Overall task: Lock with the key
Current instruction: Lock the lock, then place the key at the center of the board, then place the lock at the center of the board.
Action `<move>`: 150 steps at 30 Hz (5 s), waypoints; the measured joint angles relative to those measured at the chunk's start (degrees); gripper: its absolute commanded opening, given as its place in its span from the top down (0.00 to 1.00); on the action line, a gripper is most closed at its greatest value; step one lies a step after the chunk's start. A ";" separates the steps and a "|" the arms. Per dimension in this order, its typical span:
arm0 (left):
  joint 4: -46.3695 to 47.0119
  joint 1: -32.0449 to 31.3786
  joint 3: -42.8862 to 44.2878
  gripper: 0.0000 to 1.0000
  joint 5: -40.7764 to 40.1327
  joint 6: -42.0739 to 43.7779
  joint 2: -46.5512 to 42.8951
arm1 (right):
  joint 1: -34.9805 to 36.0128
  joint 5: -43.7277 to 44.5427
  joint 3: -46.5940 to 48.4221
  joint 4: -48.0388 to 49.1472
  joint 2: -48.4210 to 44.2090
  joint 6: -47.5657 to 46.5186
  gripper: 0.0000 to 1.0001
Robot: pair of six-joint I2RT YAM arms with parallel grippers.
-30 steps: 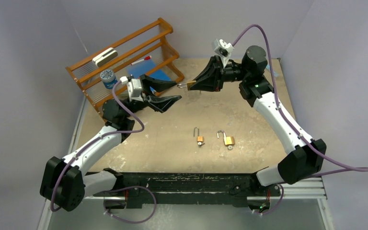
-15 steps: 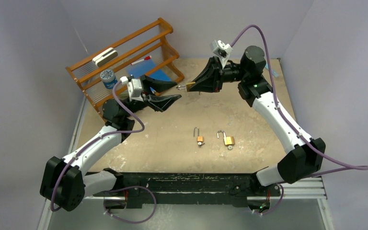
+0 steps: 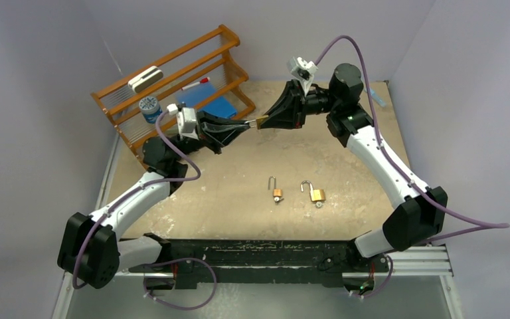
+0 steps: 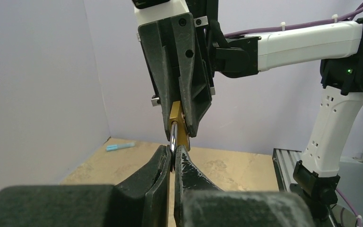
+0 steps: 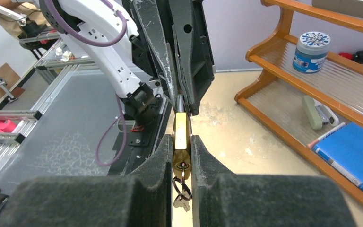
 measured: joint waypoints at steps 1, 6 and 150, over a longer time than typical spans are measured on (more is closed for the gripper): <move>-0.02 0.00 0.15 1.00 0.22 -0.13 0.15 | -0.02 -0.02 0.00 -0.04 0.00 -0.02 1.00; -0.13 0.20 0.55 1.00 0.94 -0.68 0.55 | -0.07 0.33 0.31 -1.51 -0.04 -2.23 1.00; -31.04 -2.01 1.49 1.00 -50.66 18.91 23.67 | 0.59 56.19 -17.51 9.68 18.84 7.67 1.00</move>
